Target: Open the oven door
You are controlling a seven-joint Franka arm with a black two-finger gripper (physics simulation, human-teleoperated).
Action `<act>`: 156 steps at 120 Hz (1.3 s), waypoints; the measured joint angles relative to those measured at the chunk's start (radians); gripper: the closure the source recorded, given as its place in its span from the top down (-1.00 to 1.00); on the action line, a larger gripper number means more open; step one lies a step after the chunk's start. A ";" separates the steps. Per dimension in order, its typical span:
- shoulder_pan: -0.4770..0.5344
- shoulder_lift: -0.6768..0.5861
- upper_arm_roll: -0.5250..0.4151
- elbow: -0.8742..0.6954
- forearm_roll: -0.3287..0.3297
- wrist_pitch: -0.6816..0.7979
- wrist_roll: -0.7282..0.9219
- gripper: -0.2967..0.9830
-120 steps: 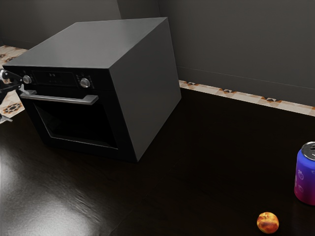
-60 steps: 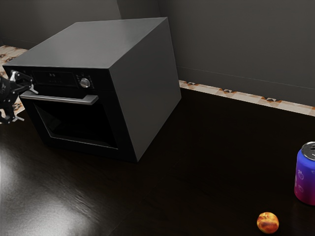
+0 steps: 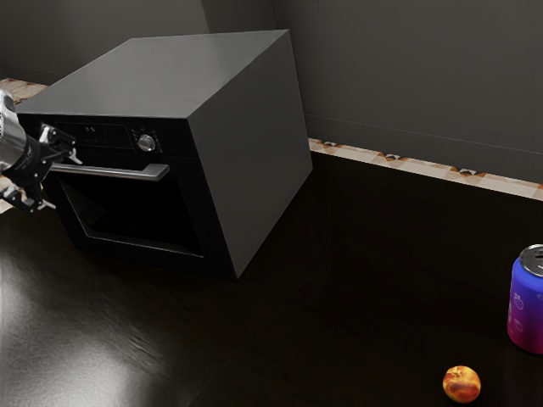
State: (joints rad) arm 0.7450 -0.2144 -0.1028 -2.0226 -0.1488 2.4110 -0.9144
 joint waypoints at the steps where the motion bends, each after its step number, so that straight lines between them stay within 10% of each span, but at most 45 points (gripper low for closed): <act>1: 0.000 0.000 0.000 0.000 0.000 0.001 -0.001 0.53; 30: 0.011 -0.028 0.001 -0.090 -0.009 0.028 -0.013 0.53; 81: 0.145 -0.688 -0.036 -0.703 -0.073 0.107 -0.028 0.53; 108: 0.110 -0.734 -0.059 -0.616 -0.075 0.053 -0.032 0.53; 121: -0.129 -0.569 -0.065 0.012 0.049 -0.306 -0.035 0.53; 131: -0.573 -0.275 -0.032 0.387 0.147 -0.536 -0.044 0.53; 141: -0.870 -0.117 0.069 0.475 0.214 -0.668 -0.059 0.53; 156: -0.897 -0.079 0.100 0.340 0.211 -0.736 -0.061 0.53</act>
State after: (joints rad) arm -0.1517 -0.2932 -0.0023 -1.6822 0.0620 1.6753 -0.9753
